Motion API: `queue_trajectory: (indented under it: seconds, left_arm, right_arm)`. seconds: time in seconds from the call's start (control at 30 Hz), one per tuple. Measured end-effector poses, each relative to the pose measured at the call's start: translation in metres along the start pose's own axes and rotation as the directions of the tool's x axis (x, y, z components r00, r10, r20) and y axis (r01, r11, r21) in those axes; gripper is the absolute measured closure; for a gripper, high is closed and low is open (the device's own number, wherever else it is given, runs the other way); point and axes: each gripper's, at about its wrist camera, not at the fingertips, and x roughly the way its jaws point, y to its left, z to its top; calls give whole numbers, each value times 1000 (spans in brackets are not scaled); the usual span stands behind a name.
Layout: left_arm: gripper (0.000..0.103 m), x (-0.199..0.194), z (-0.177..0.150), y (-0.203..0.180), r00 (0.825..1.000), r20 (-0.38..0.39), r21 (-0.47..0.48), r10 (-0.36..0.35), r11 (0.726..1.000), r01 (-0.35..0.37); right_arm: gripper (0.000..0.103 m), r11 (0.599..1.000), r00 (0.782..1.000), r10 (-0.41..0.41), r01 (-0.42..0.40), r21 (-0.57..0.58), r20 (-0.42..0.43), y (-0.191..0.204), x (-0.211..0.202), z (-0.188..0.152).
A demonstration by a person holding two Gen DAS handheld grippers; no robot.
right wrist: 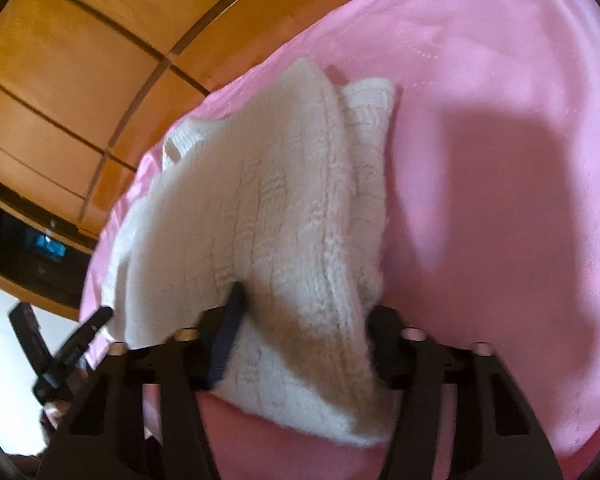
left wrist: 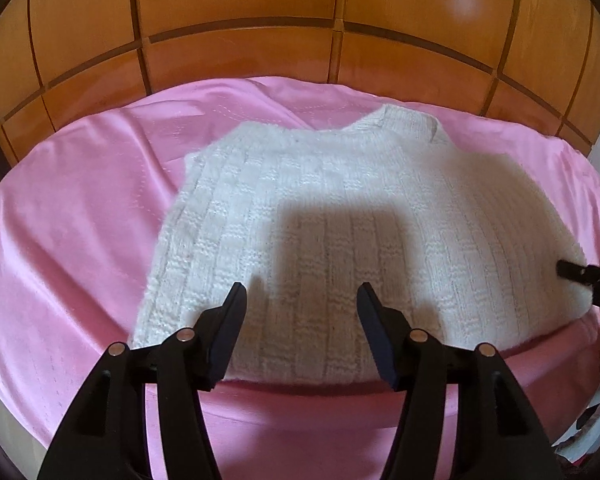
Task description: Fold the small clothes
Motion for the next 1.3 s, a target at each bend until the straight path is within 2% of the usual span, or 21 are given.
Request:
queue_trajectory:
  seconds: [0.1, 0.33, 0.57, 0.9, 1.1, 1.17, 1.3]
  left_arm:
    - [46, 1, 0, 4, 1000, 4, -11, -13, 1000, 13]
    - [46, 3, -1, 16, 999, 16, -39, -44, 998, 44]
    - [46, 8, -5, 23, 998, 8, -59, -61, 996, 61]
    - [47, 17, -7, 33, 996, -23, -85, -86, 993, 84]
    - [50, 15, -5, 50, 993, -21, -123, -118, 986, 114]
    - [57, 15, -4, 64, 990, -31, -169, -139, 977, 132]
    - [64, 13, -8, 92, 980, -26, -256, -199, 948, 186]
  right_arm:
    - [78, 999, 1000, -29, 29, -29, -6, 14, 3, 1]
    - [82, 991, 993, -118, 119, -65, 14, 39, -5, 4]
    - [84, 987, 990, -136, 139, -86, 42, 57, -18, 5]
    - [86, 975, 993, -87, 101, -197, 79, 123, -26, 16]
    - [87, 969, 992, -98, 113, -218, 76, 136, -24, 23]
    - [87, 969, 994, -82, 96, -228, 72, 143, -25, 26]
    - [88, 949, 996, -5, 34, -313, 93, 194, -28, 33]
